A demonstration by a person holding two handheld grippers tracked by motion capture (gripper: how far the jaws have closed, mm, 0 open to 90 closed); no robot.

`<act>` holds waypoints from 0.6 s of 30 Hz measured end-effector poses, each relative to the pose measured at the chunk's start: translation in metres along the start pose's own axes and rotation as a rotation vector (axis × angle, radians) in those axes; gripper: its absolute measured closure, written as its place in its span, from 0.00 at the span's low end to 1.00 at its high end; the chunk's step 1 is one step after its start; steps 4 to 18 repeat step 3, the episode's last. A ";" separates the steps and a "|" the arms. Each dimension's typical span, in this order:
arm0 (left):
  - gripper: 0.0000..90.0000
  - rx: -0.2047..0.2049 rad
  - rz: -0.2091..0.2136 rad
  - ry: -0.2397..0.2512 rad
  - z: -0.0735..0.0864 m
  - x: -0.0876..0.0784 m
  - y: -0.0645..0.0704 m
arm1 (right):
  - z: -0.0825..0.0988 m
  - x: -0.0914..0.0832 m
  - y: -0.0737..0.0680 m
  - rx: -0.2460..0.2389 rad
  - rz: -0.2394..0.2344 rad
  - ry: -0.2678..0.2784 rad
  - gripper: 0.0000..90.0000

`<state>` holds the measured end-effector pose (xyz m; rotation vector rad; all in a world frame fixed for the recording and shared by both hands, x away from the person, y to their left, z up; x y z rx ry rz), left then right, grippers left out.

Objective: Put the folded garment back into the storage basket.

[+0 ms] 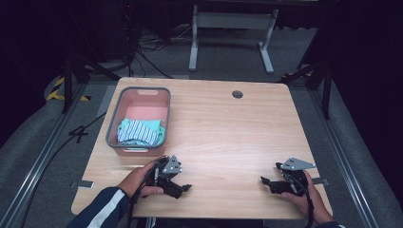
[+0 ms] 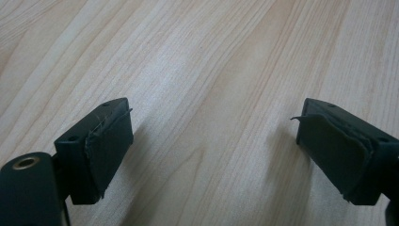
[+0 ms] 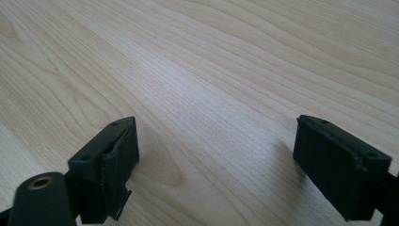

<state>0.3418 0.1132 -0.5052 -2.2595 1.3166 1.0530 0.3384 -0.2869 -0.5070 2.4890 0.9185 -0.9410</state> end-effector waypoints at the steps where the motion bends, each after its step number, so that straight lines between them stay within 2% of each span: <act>1: 0.13 0.000 0.000 -0.001 0.000 0.000 0.000 | 0.000 0.000 0.000 0.000 0.000 0.000 0.17; 18: 0.13 0.000 0.000 0.000 0.000 0.000 0.000 | 0.000 0.000 0.000 0.000 0.000 0.000 0.17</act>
Point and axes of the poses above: each handheld gripper's, and its own axes: x roughly forward along the jaws, z roughly out of its underside, y roughly to its right, the point moved 3 cm from there along x, roughly forward along the jaws, and after that the axes turned 6 degrees about -x, right-handed, at the moved point
